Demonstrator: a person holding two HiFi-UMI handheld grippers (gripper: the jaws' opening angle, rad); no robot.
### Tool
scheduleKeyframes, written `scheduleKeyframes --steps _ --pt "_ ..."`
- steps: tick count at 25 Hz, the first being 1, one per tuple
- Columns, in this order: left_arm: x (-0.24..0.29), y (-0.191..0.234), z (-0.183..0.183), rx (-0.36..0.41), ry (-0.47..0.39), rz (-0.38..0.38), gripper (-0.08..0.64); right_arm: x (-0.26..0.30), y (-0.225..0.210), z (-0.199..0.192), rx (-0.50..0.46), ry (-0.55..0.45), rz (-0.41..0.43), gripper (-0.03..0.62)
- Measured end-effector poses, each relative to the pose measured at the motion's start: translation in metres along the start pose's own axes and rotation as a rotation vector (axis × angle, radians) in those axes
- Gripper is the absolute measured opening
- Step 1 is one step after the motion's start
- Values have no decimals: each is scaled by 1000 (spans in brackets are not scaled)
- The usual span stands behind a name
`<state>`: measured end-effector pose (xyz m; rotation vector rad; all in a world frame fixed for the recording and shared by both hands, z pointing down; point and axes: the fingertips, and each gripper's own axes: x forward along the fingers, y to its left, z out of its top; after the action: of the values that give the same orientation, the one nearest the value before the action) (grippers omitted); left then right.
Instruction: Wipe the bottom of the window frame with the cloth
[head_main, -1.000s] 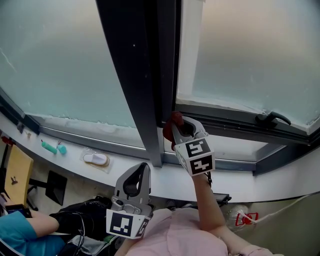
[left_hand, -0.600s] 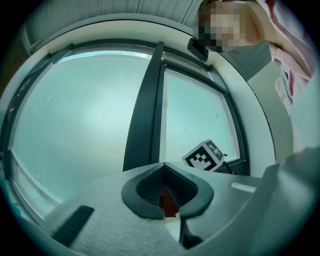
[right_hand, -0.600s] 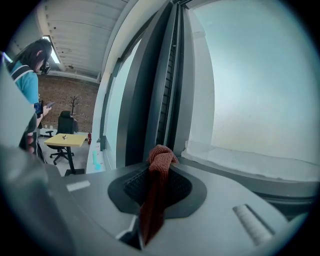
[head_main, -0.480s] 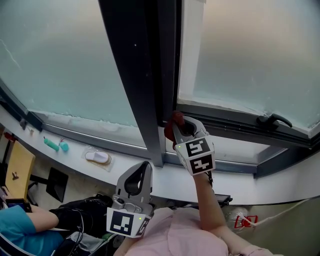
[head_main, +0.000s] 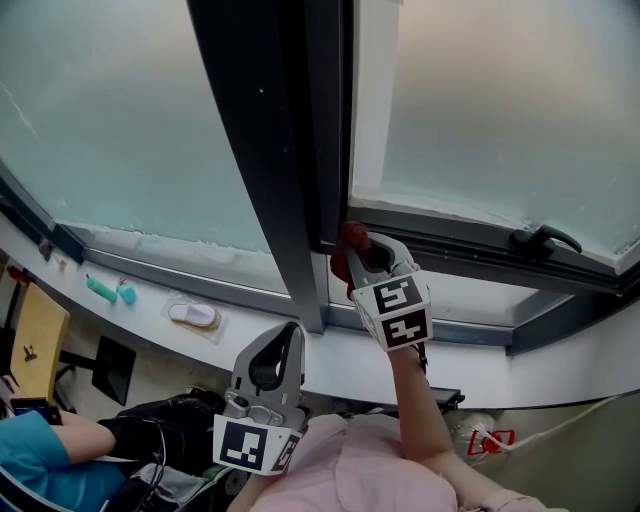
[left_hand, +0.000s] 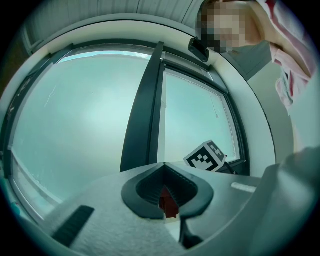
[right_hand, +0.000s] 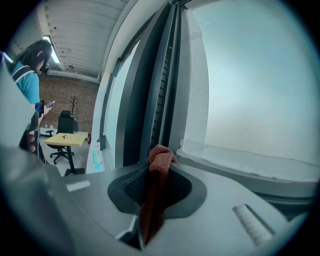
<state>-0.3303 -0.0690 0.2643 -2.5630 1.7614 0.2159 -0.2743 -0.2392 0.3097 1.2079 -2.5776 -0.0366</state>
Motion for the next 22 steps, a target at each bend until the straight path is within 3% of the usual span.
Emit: scheduleKeyframes --steps 22 --pt "2 -16 -1 -1 -3 -16 0 -25 -29 -13 36 2 -47 54"
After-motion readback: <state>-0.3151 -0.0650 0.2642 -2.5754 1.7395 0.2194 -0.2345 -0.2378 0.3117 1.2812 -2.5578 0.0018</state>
